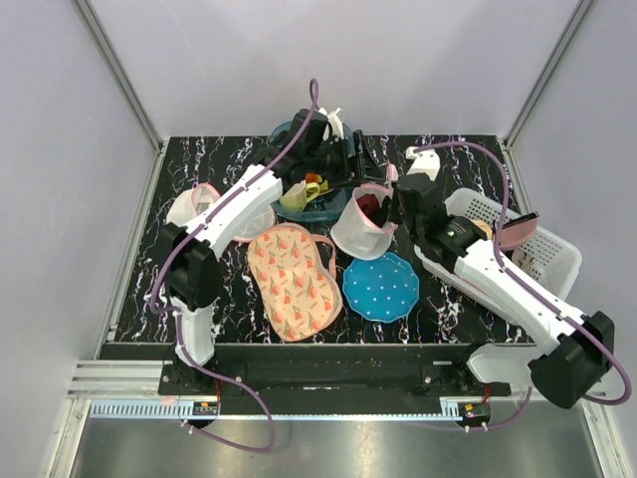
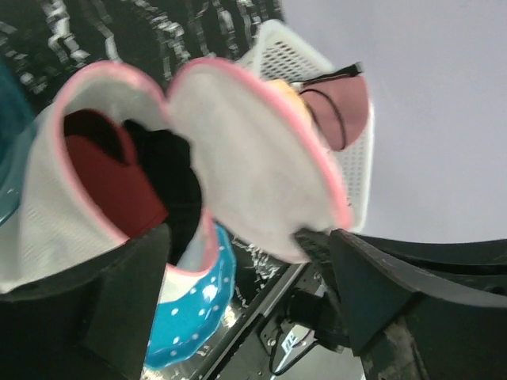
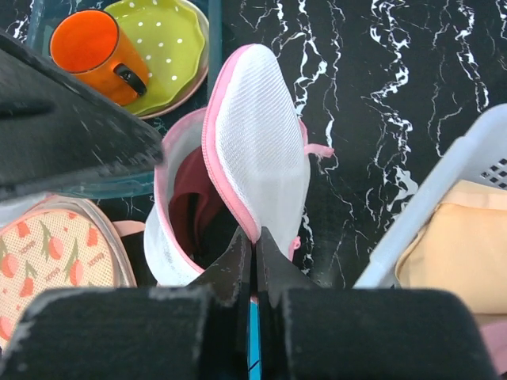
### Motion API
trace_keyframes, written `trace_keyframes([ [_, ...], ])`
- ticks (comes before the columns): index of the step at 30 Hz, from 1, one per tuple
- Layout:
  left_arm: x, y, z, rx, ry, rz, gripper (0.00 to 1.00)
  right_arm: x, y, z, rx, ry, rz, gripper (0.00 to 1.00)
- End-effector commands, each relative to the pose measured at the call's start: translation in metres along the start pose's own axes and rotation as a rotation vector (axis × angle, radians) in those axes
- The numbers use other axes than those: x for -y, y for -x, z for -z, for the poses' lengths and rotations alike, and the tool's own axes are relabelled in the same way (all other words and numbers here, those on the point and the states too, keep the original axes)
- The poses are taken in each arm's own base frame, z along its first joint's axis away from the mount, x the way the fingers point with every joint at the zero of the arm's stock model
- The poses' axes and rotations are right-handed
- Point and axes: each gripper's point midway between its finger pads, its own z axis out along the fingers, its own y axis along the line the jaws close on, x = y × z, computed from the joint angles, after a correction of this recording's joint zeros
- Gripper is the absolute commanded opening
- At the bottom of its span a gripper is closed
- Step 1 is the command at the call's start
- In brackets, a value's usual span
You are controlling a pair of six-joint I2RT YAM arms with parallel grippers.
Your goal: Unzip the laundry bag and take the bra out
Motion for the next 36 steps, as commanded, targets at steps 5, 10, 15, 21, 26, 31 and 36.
trace_keyframes([
  [5, -0.074, 0.001, 0.008, 0.046, 0.158, 0.087, 0.87, 0.016, 0.010, 0.020, 0.080, -0.025, -0.051, 0.00],
  [10, -0.093, -0.013, -0.012, -0.018, 0.185, 0.109, 0.80, 0.006, 0.007, 0.021, 0.059, 0.028, -0.060, 0.00],
  [15, -0.103, -0.020, -0.025, -0.046, 0.192, 0.121, 0.66, 0.002, 0.005, 0.022, 0.048, 0.051, -0.078, 0.00],
  [21, -0.095, -0.017, -0.025, -0.047, 0.169, 0.104, 0.06, 0.000, 0.003, 0.020, 0.041, 0.058, -0.074, 0.00],
  [26, -0.077, -0.014, -0.013, -0.030, 0.141, 0.073, 0.00, 0.015, 0.004, 0.008, 0.025, 0.030, -0.087, 0.00],
  [31, -0.053, -0.016, 0.015, -0.005, 0.109, 0.014, 0.00, 0.053, -0.003, -0.013, -0.029, 0.011, -0.190, 0.00],
  [36, -0.050, -0.039, 0.030, -0.022, 0.068, -0.033, 0.00, 0.078, -0.026, -0.021, -0.136, -0.082, -0.201, 0.65],
])
